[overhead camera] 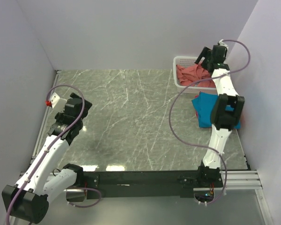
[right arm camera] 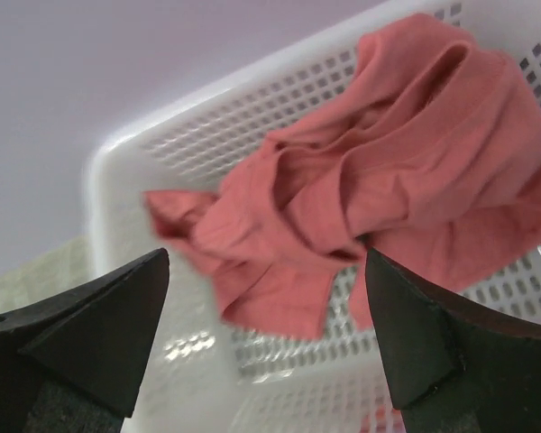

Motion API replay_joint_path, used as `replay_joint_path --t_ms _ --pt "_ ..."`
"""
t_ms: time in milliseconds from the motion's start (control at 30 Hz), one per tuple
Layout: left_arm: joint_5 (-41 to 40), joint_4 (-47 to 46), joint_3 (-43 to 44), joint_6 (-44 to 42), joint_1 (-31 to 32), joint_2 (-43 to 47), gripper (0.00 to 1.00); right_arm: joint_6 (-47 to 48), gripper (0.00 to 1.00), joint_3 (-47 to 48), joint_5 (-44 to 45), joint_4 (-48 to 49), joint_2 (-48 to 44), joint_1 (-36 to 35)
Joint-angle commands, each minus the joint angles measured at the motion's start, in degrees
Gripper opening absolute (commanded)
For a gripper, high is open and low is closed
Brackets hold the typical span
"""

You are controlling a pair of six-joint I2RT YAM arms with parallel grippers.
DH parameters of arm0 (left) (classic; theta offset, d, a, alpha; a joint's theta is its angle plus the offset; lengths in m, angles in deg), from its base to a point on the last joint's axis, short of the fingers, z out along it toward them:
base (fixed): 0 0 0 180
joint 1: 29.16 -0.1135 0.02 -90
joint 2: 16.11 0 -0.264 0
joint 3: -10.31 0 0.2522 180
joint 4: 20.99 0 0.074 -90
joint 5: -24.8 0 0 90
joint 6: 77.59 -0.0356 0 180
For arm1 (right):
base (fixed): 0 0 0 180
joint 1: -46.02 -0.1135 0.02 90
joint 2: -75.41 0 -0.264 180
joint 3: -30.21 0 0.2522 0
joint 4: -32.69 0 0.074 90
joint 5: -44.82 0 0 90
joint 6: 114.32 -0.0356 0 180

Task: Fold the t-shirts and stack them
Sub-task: Grab the tshirt from the pile

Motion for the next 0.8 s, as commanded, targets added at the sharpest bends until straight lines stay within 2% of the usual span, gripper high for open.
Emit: replay_joint_path --t_ms 0,133,233,333,367,400,467,500,567,767 --pt "1.1 -4.8 -2.0 -2.0 -0.1 1.7 0.99 5.8 0.94 13.2 4.8 -5.0 11.3 -1.9" --pt "-0.1 -2.9 -1.8 -0.6 -0.1 1.9 1.0 10.2 0.94 23.5 7.2 -5.9 21.5 -3.4" --pt "-1.1 -1.3 -1.0 0.4 -0.1 1.4 0.99 10.7 0.94 22.5 6.4 -3.4 23.7 -3.7" --pt "-1.8 -0.2 -0.4 1.4 -0.1 0.4 0.99 10.3 0.87 21.6 4.4 -2.7 23.0 -3.7" --pt "-1.7 0.2 -0.3 1.6 -0.1 0.0 0.99 10.4 0.81 19.9 3.6 -1.2 22.2 -3.6" --pt "-1.9 0.7 0.2 1.4 -0.1 -0.7 0.99 10.1 0.62 18.5 3.0 -0.8 21.3 -3.6" --pt "-2.1 2.4 1.4 1.7 -0.1 -1.8 0.99 8.6 0.37 18.1 -0.5 -1.1 20.6 -3.1" --pt "-2.1 3.0 1.8 1.8 -0.1 -2.1 0.99 8.3 0.17 17.9 -1.7 -1.2 19.8 -3.0" --pt "-1.8 3.4 2.4 1.8 -0.1 -2.5 0.99 7.2 0.02 17.5 -4.1 -0.7 18.6 -3.0" --pt "-0.3 3.4 2.0 1.1 -0.1 -1.6 0.99 6.8 0.0 15.6 -7.1 1.0 9.5 -3.0"
